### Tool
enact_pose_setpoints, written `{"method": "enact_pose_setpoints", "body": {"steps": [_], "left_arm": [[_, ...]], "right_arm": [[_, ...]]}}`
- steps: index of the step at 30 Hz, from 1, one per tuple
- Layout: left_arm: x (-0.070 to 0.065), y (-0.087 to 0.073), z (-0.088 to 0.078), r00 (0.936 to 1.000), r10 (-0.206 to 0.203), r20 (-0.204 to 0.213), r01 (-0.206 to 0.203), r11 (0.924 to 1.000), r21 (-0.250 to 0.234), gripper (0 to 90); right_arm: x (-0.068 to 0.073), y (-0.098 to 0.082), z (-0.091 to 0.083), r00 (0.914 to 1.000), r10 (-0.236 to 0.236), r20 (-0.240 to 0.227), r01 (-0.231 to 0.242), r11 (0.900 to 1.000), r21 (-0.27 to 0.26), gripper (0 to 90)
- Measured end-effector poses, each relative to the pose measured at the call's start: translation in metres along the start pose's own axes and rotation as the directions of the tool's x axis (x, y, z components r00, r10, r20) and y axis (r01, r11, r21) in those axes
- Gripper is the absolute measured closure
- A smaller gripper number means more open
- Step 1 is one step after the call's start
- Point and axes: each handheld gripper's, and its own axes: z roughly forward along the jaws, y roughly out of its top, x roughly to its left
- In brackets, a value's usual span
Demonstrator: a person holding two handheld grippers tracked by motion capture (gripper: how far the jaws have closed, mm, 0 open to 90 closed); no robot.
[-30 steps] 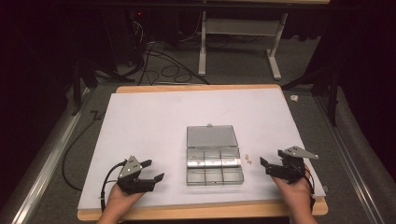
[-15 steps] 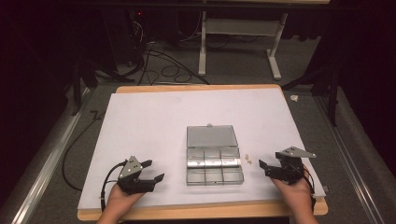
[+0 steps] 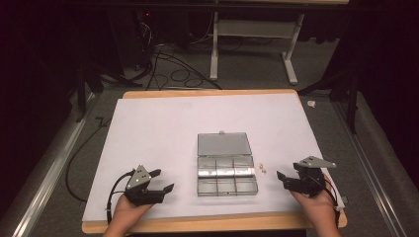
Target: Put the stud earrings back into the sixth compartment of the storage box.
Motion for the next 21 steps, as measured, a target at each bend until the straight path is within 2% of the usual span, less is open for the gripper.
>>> {"method": "enact_pose_setpoints", "body": {"steps": [7, 12, 21], "left_arm": [[-0.001, 0.000, 0.000, 1.0000, 0.007, 0.004, -0.007, 0.9999, -0.007, 26.0], [0.000, 0.000, 0.000, 1.0000, 0.002, -0.002, -0.002, 1.0000, -0.005, 26.0], [-0.001, 0.000, 0.000, 1.0000, 0.003, -0.006, -0.003, 1.0000, -0.007, 25.3]], "right_arm": [[-0.002, 0.002, -0.008, 0.9992, 0.032, -0.022, -0.032, 0.999, 0.017, 29.3], [-0.006, 0.002, -0.006, 0.9973, 0.055, -0.049, -0.053, 0.998, 0.045, 29.8], [-0.011, 0.003, -0.004, 0.9952, 0.075, -0.062, -0.071, 0.995, 0.074, 30.6]]}}
